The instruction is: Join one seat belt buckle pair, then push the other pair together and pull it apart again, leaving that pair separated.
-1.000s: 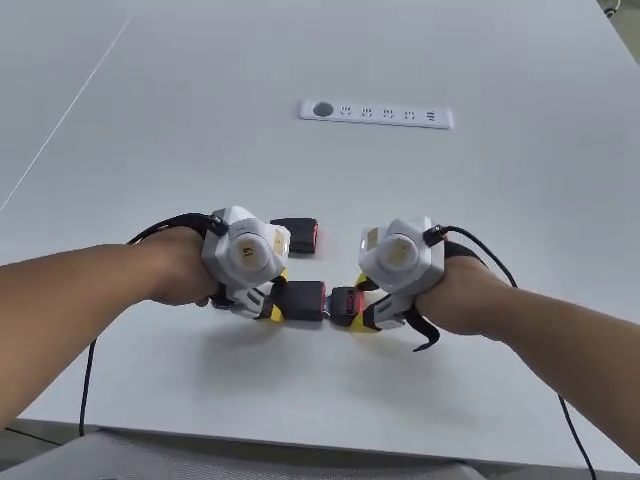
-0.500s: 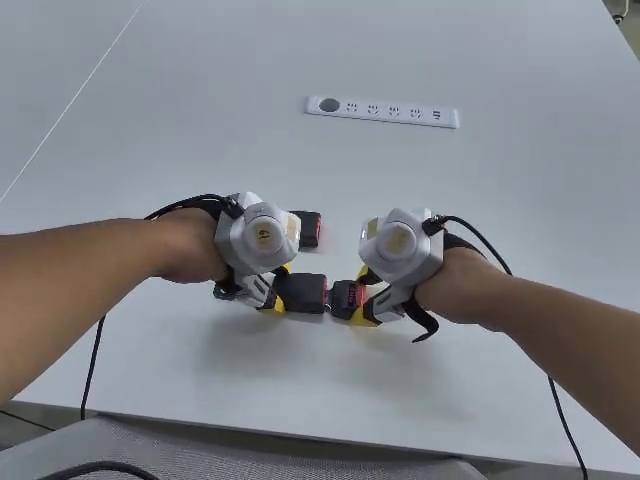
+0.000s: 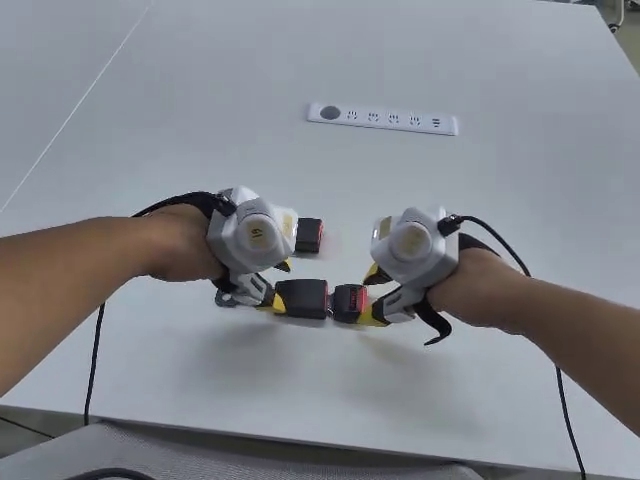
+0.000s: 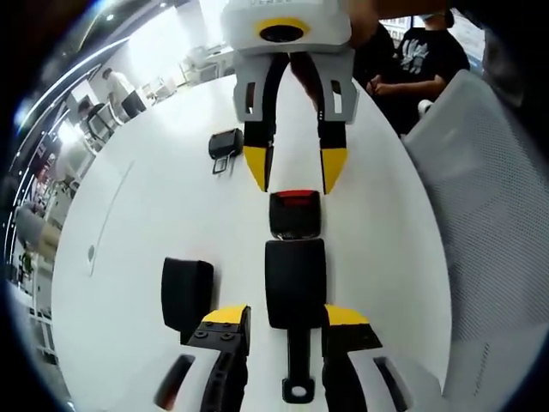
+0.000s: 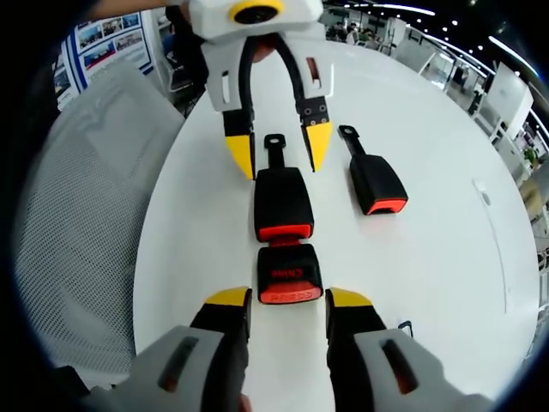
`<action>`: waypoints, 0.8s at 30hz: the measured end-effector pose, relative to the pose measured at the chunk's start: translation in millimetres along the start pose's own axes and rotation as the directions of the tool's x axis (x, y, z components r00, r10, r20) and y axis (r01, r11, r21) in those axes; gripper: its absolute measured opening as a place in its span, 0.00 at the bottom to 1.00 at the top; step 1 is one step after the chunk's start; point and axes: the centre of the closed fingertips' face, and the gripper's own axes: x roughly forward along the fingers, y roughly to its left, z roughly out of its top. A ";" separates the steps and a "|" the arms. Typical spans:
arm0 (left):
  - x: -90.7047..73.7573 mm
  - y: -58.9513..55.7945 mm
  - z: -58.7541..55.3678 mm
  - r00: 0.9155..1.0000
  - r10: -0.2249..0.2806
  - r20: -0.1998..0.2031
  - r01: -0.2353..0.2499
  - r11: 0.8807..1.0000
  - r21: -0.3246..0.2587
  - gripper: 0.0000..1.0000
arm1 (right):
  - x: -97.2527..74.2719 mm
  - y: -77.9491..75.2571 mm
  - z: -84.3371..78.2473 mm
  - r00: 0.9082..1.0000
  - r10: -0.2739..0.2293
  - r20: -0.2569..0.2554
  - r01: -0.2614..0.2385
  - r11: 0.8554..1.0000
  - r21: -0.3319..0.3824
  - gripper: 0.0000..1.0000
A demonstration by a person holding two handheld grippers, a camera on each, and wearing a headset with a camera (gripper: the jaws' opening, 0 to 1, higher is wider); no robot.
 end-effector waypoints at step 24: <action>-3.5 85.9 -10.6 0.995 0.098 0.024 -0.098 0.995 -0.029 0.47 | -49.6 -90.8 -58.3 0.991 -0.127 -0.033 0.127 0.992 -0.001 0.33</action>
